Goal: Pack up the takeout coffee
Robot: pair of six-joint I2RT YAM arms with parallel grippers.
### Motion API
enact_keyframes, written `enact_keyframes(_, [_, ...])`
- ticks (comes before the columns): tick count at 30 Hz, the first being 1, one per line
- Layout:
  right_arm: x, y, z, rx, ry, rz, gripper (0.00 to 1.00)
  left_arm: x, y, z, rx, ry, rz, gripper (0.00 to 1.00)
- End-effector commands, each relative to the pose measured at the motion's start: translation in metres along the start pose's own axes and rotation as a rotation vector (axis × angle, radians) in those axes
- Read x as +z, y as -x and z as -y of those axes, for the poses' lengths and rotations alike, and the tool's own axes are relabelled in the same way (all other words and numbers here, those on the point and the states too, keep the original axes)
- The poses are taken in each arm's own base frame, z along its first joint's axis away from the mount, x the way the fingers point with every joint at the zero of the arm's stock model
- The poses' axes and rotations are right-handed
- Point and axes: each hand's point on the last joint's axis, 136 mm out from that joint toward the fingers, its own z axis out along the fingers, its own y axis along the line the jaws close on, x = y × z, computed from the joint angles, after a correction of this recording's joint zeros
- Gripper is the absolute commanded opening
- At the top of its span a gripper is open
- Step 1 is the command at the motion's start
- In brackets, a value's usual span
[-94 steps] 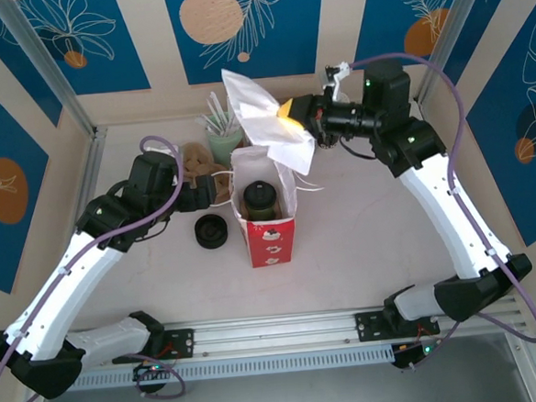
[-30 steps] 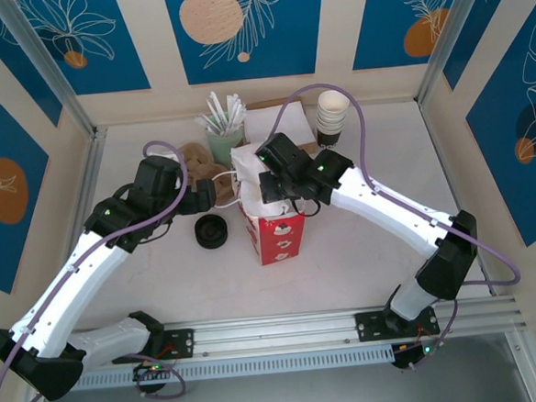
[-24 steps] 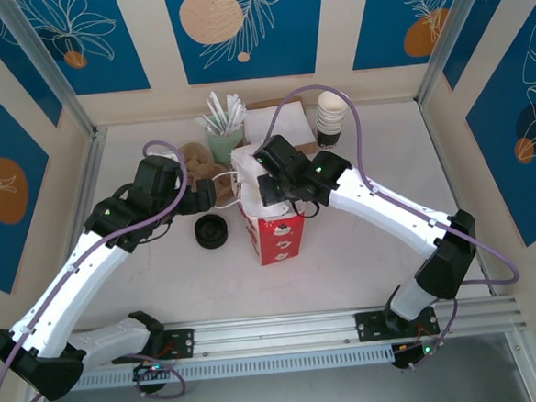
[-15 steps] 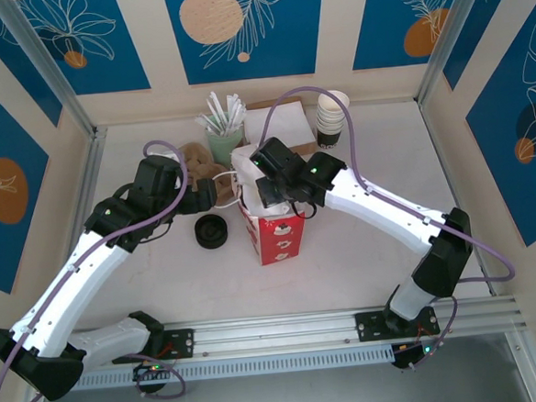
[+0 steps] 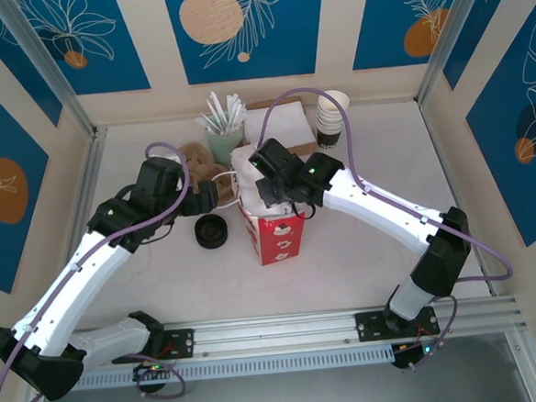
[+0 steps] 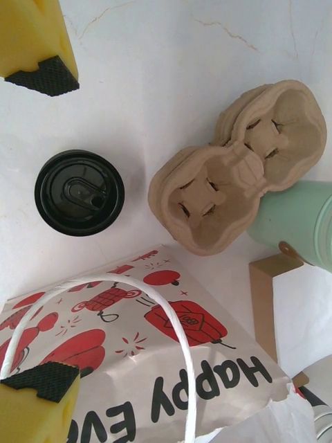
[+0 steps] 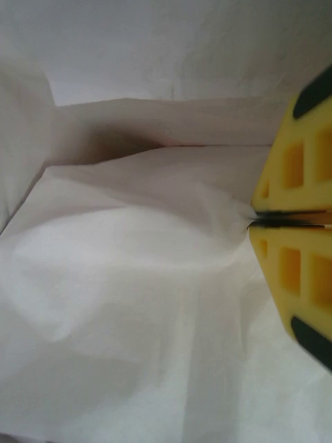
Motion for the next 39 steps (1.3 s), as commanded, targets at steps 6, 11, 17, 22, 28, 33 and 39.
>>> enact_keyframes(6, [-0.043, 0.026, -0.006, 0.007, 0.067, 0.1, 0.43, -0.002, 0.001, -0.003, -0.024, -0.008, 0.013, 1.0])
enact_keyframes(11, [-0.056, 0.037, -0.011, 0.012, 0.106, 0.136, 0.45, -0.001, 0.001, -0.001, -0.028, -0.012, 0.011, 1.0])
enact_keyframes(17, [-0.074, 0.051, -0.022, 0.021, 0.213, 0.185, 0.45, -0.002, 0.002, -0.001, -0.031, -0.014, 0.014, 1.0])
enact_keyframes(22, [-0.095, 0.064, -0.021, 0.033, 0.272, 0.244, 0.46, -0.003, 0.008, 0.0, -0.032, -0.017, 0.033, 1.0])
enact_keyframes(28, [-0.128, 0.08, 0.002, 0.07, 0.295, 0.344, 0.5, -0.01, 0.027, -0.005, 0.007, 0.026, 0.1, 1.0])
enact_keyframes(33, [-0.148, 0.085, 0.048, 0.148, 0.215, 0.447, 0.52, -0.017, 0.052, -0.012, 0.056, 0.064, 0.211, 1.0])
enact_keyframes(39, [-0.153, 0.066, 0.117, 0.276, 0.087, 0.526, 0.63, -0.022, 0.079, -0.038, 0.108, 0.201, 0.399, 1.0])
